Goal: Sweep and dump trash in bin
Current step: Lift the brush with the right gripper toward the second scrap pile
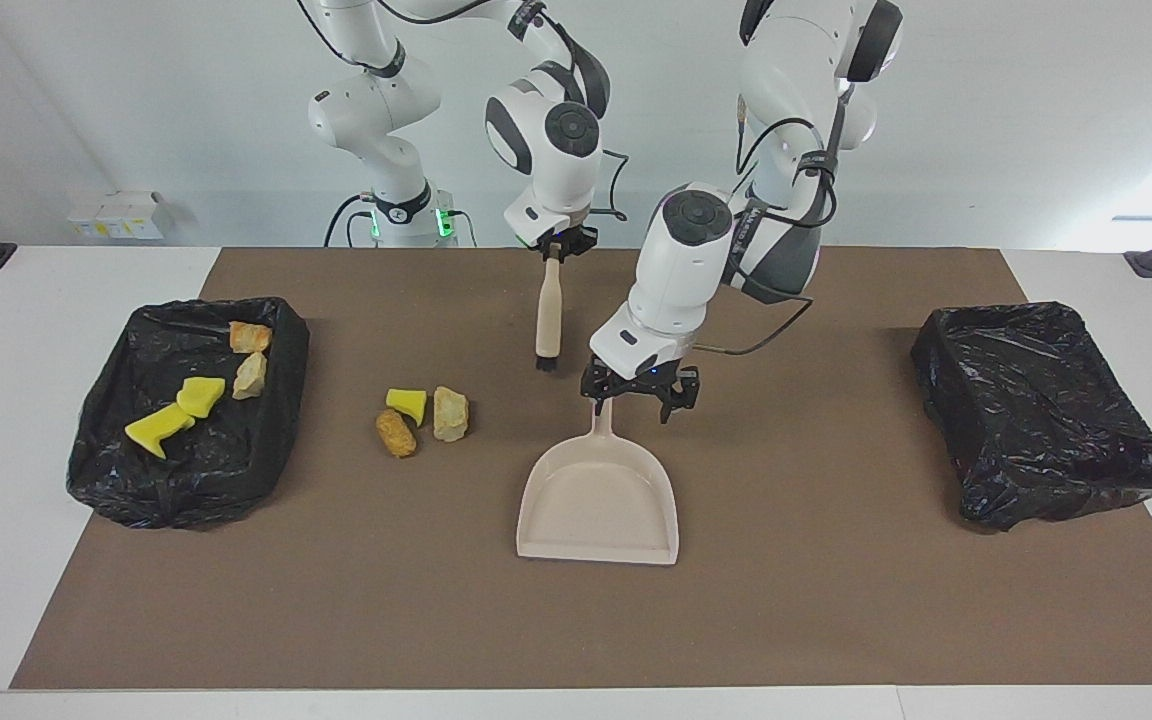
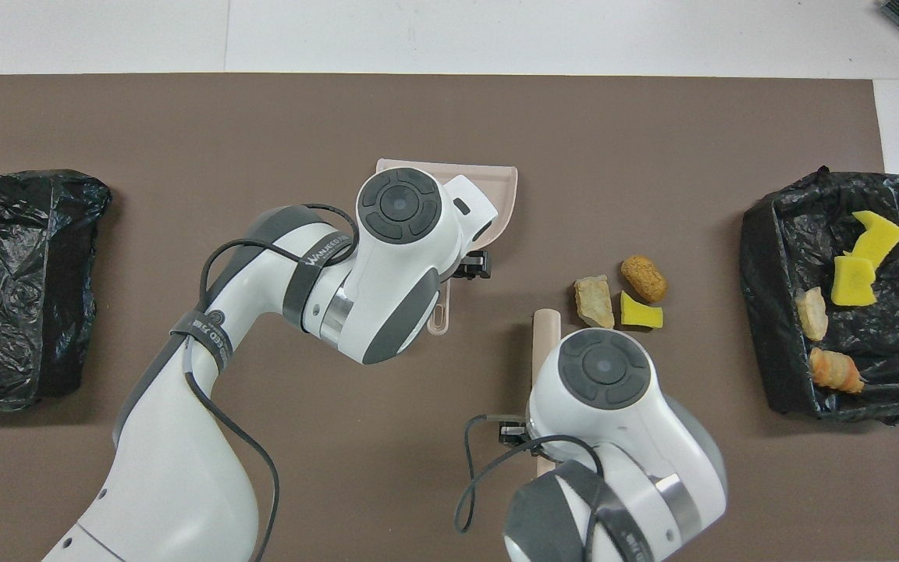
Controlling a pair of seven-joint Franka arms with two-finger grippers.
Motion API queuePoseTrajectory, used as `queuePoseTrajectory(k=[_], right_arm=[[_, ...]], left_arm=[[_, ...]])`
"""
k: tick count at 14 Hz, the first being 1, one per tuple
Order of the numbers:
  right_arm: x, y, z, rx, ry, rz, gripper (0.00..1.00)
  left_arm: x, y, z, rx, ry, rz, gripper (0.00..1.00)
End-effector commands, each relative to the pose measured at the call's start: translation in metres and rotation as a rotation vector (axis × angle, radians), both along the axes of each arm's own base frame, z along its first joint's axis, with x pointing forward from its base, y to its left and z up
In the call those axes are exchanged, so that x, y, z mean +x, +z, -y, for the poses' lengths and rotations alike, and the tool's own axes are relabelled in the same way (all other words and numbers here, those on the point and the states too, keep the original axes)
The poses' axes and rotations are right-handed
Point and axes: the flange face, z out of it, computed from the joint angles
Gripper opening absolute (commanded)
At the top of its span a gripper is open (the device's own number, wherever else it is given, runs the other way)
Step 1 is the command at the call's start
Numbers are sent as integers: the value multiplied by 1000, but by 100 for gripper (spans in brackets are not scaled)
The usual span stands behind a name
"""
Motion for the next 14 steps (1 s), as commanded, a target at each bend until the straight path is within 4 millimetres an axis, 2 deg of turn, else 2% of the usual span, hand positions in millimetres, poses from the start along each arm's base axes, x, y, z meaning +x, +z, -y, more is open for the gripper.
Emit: queuePoseTrajectory(k=[1,4,5,7,8,9,10,14], right_arm=[[20,11,30,-24,35,37,0],[48,11,78,-56,100,63,0],[55,13,88,-65,125,71,0],[69,11,118,-107,165,80,0],[77,8,130,-104,182,78,0],[84,8,146,-96,191,86,0],[89,6,160,-110,216,88,0],[100,-3,237,-85,307,100,0]], left_arm=[[-12,-9,6,-6,9,5,100],[-14,-15,1,15,6,-19,99],[-15,-17,0,19,9,-24,79],[-23,-20,-2,38,3,-51,63],[-26,-19,-4,48,2,-63,38],[-26,-18,-6,64,4,-86,2],[-25,-17,-10,67,8,-91,0],[-17,12,-26,52,-17,-58,0]])
